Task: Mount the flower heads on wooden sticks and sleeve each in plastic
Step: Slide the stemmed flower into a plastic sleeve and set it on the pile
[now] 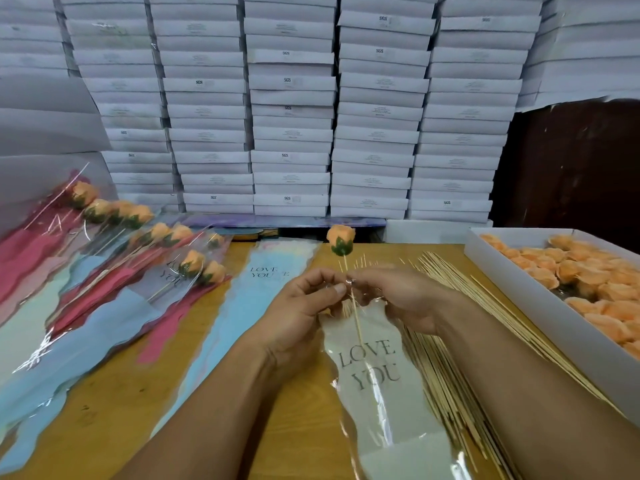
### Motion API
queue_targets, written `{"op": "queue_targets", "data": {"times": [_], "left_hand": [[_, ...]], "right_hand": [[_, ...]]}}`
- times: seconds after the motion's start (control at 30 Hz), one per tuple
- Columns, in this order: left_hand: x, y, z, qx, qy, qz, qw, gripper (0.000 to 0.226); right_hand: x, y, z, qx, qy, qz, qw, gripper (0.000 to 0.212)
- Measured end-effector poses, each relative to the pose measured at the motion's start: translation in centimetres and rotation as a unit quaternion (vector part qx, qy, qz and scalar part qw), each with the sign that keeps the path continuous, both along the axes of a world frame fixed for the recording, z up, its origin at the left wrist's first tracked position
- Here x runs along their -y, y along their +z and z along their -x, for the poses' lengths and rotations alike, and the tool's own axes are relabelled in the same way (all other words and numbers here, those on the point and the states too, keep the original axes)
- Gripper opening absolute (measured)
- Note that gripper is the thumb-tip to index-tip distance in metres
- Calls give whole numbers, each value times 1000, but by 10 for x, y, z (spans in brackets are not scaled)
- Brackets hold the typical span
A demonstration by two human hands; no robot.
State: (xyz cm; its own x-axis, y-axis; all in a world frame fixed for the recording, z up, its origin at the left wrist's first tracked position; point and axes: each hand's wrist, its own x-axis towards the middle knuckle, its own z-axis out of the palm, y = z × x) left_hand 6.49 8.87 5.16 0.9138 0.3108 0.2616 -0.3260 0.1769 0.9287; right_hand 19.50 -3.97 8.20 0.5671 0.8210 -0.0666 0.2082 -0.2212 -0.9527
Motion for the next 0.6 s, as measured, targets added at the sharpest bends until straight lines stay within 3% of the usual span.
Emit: {"op": "queue_targets", "data": {"times": [0.07, 0.2, 0.3, 0.37, 0.6], "left_hand": [[-1, -1, 0, -7, -7, 0, 1000, 12], [0, -2, 0, -6, -30, -30, 999, 8], [2, -3, 1, -13, -75, -59, 995, 6], [3, -3, 0, -25, -97, -81, 992, 8], [2, -5, 0, -25, -119, -60, 991, 8]], "right_hand": [[7, 1, 2, 3, -11, 4, 1000, 48], [7, -3, -4, -37, -170, -58, 983, 47], [6, -7, -4, -175, -125, -167, 962, 45], [5, -7, -1, -214, -83, -193, 954, 36], [4, -3, 10, -141, -86, -183, 969, 20]]}}
